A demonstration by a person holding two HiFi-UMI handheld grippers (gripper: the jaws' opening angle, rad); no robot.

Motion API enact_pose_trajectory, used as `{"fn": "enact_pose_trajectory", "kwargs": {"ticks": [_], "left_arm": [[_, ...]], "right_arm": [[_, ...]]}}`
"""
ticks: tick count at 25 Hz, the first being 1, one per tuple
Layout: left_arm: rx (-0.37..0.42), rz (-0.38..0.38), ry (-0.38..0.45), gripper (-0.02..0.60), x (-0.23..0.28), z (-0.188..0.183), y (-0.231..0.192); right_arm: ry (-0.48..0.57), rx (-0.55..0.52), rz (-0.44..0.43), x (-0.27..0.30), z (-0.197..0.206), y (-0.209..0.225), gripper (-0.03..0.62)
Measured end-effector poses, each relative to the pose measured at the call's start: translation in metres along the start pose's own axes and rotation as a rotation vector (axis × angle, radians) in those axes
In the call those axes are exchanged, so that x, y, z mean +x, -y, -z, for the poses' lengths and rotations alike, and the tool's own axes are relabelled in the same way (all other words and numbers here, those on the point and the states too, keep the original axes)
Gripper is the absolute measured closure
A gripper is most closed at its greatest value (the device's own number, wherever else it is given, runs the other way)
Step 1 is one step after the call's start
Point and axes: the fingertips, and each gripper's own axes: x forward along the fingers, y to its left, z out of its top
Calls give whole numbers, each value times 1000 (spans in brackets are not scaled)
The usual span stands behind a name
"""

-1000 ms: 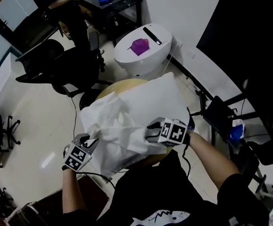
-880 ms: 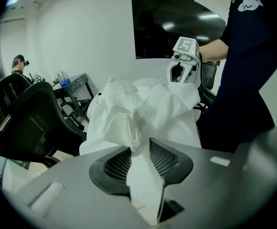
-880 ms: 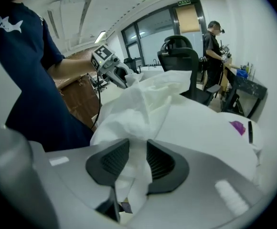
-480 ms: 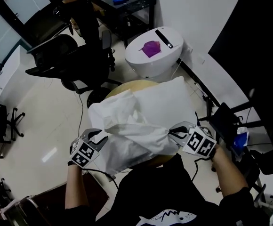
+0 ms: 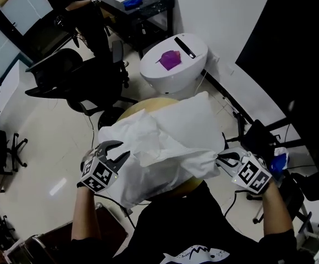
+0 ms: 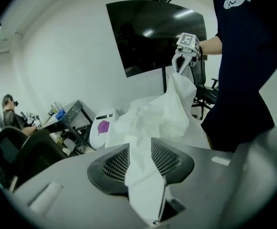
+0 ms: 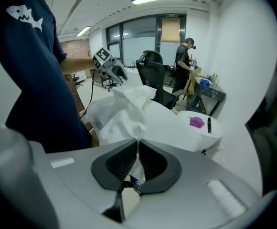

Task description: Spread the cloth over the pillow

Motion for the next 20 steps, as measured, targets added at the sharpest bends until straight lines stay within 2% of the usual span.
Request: {"fn": "enact_pose_trajectory", "kwargs": {"ticks": [3,9,12,14,17,20], "left_arm": [[180,50,-13,451,20,-23,5],[553,146,-103,446,61,-44,32],[817,160,-147,362,76,-51,45],[971,175,-126,308,81,-62,59],[1076,229,-45,296,81,-81,93],[1097,313,-13,296,85,-95,123]], "right_arm": [[-11,56,46,-11,19,15,569],[-26,185,138,-28,61,52,569],[-31,244,162,-30,80,67,569],[-27,280,166,-30,88,74,569],[-17,306,161,-26,93,78,569],[-8,319,157,-21,96,80,569]]}}
